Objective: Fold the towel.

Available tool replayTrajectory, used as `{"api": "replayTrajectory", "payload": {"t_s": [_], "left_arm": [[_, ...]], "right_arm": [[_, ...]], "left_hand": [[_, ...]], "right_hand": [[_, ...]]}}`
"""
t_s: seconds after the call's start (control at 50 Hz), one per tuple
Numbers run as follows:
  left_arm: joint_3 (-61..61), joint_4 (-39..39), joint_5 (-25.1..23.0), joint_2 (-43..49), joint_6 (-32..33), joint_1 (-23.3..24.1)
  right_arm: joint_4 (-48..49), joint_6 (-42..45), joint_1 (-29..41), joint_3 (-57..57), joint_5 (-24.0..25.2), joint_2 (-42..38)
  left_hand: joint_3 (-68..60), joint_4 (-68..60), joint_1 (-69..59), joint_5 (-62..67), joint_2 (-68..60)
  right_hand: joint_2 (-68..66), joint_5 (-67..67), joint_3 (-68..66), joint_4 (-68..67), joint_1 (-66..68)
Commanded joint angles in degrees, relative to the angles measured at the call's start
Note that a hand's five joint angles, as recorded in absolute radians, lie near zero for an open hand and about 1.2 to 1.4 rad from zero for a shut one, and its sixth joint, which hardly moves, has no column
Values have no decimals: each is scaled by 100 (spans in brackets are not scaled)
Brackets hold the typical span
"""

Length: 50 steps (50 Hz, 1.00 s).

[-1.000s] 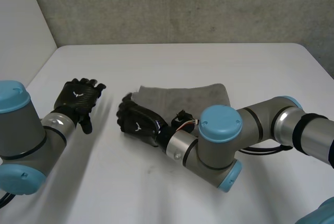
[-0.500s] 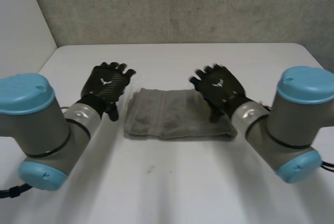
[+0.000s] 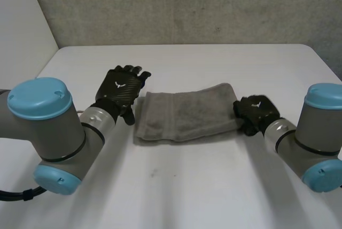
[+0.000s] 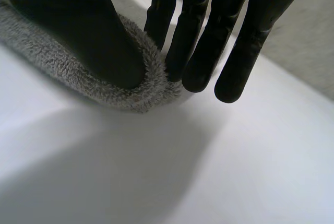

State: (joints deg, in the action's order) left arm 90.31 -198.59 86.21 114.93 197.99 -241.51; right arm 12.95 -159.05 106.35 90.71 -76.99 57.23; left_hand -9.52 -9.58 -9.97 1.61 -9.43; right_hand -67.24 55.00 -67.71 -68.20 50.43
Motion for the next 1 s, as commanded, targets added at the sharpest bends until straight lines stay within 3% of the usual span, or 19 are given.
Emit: {"api": "replayTrajectory", "payload": {"t_s": [0.02, 0.08, 0.18, 0.22, 0.32, 0.46, 0.48, 0.5, 0.52, 0.54, 0.56, 0.62, 0.68, 0.72, 0.74, 0.78, 0.8, 0.84, 1.0], "left_arm": [[197, 13, 1, -111, 3, -107], [294, 22, 9, -181, 3, -203], [400, 22, 18, -261, 12, -379], [461, 31, 27, -339, 12, -484], [601, 22, 27, -471, 3, -660], [716, 31, 18, -603, 3, -722], [707, 22, 18, -603, -6, -713], [707, 22, 18, -603, -6, -713], [707, 22, 9, -603, -6, -704], [664, 22, 9, -603, -6, -678], [663, 22, 9, -603, -6, -678], [567, -5, 9, -603, -6, -625], [382, -5, 9, -577, -41, -590], [172, -13, 18, -516, -286, -389], [171, -13, 18, -515, -287, -388], [-56, -5, 18, -446, -715, -178], [-57, -5, 18, -445, -718, -177], [-267, 39, 18, -235, -1190, -11], [-681, 284, 27, 599, -2219, 385]], "right_arm": [[313, 392, 53, -159, -457, 403], [287, 770, 88, -484, -475, 508], [137, 1113, 861, -1143, -326, 429], [76, 1183, 1579, -1554, 94, 141], [41, 1402, 2231, -1732, 727, -334], [-161, 2062, 2680, -1644, 931, -907], [-231, 2201, 2680, -1679, 827, -942], [-232, 2203, 2680, -1679, 826, -942], [-249, 2237, 2672, -1671, 652, -881], [-267, 2159, 2663, -1671, 415, -767], [-267, 2159, 2663, -1671, 413, -766], [-276, 1737, 2514, -1618, 114, -388], [-276, 875, 2162, -1504, 44, 77], [-284, -322, 1812, -1416, 96, 428], [-284, -329, 1810, -1416, 96, 429], [-311, -1440, 1417, -1442, 350, 499], [-311, -1445, 1415, -1442, 351, 499], [-328, -2145, 1135, -1477, 876, 412], [-731, -2236, 949, -2082, 1134, -518]], "left_hand": [[-48, -42, -3, -161, -57], [-48, -42, -3, -161, -57], [-48, -42, -3, -161, -57], [-48, -42, -3, -161, -57], [-48, -42, -3, -161, -57], [-48, -42, -3, -161, -57], [-48, -42, -3, -161, -57], [-48, -42, -3, -161, -57], [-48, -42, -3, -161, -57], [-48, -42, -3, -161, -57], [-48, -42, -3, -161, -57], [-48, -42, -3, -161, -57], [-48, -42, -3, -161, -57], [-48, -42, -3, -161, -57], [-48, -42, -3, -161, -57], [-48, -42, -3, -161, -57], [-48, -42, -3, -161, -57], [-53, -47, -8, -156, -61], [-86, -80, -42, -123, -95]], "right_hand": [[-1276, 1500, -1229, -1180, 2957], [-1276, 1500, -1229, -1180, 2957], [-1276, 1500, -1229, -1180, 2957], [-1276, 1500, -1229, -1180, 2957], [-1276, 1500, -1229, -1180, 2957], [-1276, 1500, -1229, -1180, 2957], [916, -692, 964, 1012, 765], [938, -714, 986, 1034, 743], [3819, -3596, 3867, 3915, -2138], [5724, -5500, 5771, 5820, -4043], [5724, -5500, 5771, 5820, -4043], [5724, -5500, 5771, 5820, -4043], [5724, -5500, 5771, 5820, -4043], [5724, -5500, 5771, 5820, -4043], [5724, -5500, 5771, 5820, -4043], [5724, -5500, 5771, 5820, -4043], [5724, -5500, 5771, 5820, -4043], [5724, -5500, 5771, 5820, -4043], [5724, -5500, 5771, 5820, -4043]]}}
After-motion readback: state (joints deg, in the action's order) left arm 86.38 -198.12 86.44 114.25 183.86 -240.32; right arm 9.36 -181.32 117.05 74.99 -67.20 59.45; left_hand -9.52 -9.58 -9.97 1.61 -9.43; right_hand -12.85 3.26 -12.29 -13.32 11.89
